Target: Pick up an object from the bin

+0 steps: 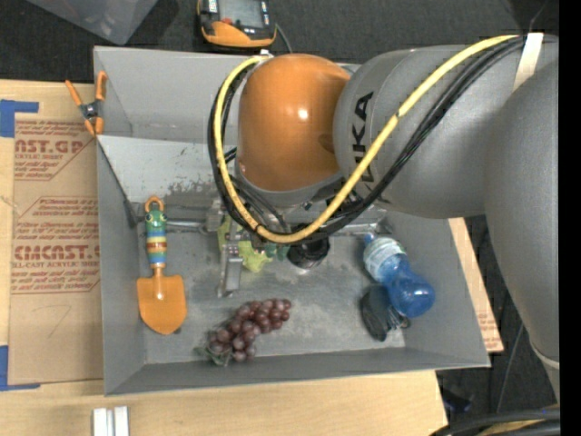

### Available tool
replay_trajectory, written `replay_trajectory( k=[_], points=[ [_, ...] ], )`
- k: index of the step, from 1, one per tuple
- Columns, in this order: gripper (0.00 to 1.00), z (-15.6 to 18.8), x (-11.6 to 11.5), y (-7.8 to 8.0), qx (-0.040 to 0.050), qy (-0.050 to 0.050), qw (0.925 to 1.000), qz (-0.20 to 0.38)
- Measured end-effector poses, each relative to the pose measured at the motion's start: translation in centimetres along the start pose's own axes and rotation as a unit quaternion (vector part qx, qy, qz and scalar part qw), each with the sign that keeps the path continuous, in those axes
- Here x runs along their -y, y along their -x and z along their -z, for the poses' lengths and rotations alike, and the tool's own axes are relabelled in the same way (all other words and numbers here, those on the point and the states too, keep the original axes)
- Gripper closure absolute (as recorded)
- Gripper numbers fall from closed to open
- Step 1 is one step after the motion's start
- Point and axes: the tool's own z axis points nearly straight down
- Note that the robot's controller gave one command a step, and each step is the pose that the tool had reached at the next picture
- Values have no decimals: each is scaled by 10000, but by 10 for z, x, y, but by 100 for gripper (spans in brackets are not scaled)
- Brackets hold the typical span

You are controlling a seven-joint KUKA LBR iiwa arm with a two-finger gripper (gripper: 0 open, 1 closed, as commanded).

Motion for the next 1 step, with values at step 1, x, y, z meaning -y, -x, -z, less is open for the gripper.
replay_trajectory(
  k=[1],
  points=[
    [0,0,0,0,0,0,10000,1]
  ],
)
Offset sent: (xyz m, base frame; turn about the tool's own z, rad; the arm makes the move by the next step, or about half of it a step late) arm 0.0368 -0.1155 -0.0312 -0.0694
